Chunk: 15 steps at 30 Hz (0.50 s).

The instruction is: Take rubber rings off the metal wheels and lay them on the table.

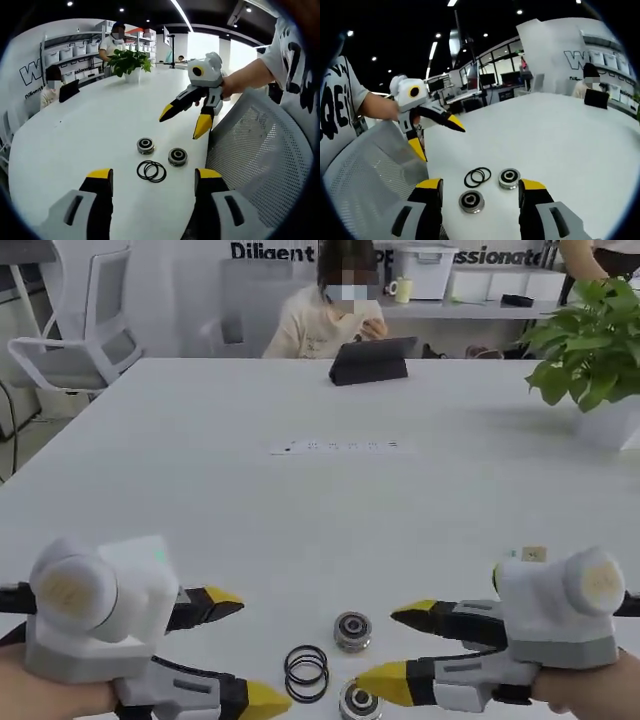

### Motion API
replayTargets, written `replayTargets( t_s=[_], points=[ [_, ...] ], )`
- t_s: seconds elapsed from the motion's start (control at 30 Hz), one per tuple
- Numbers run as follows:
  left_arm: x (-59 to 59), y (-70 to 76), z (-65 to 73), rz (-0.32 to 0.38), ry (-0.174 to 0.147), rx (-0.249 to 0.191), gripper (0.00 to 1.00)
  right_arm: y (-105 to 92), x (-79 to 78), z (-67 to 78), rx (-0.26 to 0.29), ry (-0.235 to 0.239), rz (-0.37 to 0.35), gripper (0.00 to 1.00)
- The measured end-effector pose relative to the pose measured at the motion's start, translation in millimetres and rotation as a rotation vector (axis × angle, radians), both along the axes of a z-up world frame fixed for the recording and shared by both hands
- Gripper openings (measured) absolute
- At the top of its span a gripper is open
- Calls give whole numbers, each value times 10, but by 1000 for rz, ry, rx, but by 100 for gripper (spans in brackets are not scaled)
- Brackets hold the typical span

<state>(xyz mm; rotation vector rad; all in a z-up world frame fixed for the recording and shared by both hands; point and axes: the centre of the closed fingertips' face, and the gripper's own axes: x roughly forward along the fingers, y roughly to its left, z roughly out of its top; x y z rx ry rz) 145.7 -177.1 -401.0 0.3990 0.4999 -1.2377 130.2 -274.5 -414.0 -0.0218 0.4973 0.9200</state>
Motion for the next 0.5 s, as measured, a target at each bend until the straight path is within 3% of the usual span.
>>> replayTargets(
  t_s=[0.2,0.5],
  points=[
    [3,15,24,-1,-10,0,67,-86,-64,38,-8,-26,-11,69],
    [-18,70,71,-1,-33,9,70,-228,-168,63,-69,-76,-10,74]
  ],
)
